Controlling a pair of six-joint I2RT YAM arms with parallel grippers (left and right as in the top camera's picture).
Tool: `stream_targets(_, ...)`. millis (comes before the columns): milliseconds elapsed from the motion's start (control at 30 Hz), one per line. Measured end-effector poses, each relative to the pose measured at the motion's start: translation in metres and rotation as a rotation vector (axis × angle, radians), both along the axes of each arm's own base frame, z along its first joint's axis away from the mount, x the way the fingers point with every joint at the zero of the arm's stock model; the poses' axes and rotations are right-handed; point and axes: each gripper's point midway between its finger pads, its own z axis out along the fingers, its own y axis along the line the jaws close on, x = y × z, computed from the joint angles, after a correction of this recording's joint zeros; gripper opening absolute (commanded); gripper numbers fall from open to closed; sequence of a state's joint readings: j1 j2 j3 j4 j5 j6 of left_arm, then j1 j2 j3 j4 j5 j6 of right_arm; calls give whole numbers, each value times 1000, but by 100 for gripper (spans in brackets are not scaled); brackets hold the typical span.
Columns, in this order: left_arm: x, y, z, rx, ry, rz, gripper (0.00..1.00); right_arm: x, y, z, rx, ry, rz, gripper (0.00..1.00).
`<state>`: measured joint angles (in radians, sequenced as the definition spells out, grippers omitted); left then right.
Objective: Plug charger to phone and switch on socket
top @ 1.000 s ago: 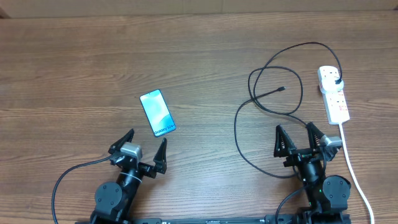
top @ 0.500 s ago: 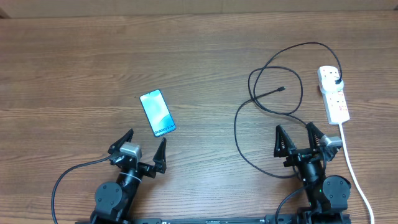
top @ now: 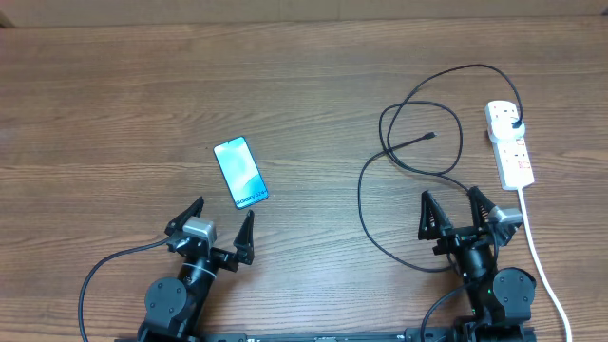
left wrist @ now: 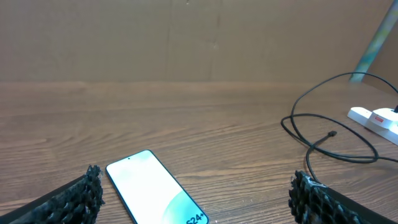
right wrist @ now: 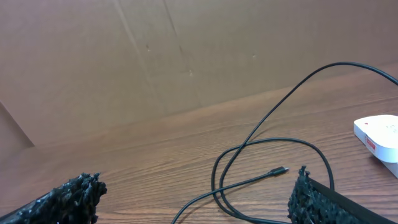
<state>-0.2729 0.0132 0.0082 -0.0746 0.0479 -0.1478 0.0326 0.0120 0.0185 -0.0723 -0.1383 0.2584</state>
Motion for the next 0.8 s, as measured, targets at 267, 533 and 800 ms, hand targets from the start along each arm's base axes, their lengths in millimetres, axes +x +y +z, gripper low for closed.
stream_targets(267,0,0,0,-6,2,1,100,0,0,0,0,0,0,100)
stream_targets(533,0,0,0,-17,7,1,100,0,0,0,0,0,0,100)
stream_targets(800,0,3,-1,-11,23,17,100,0,0,0,0,0,0,100)
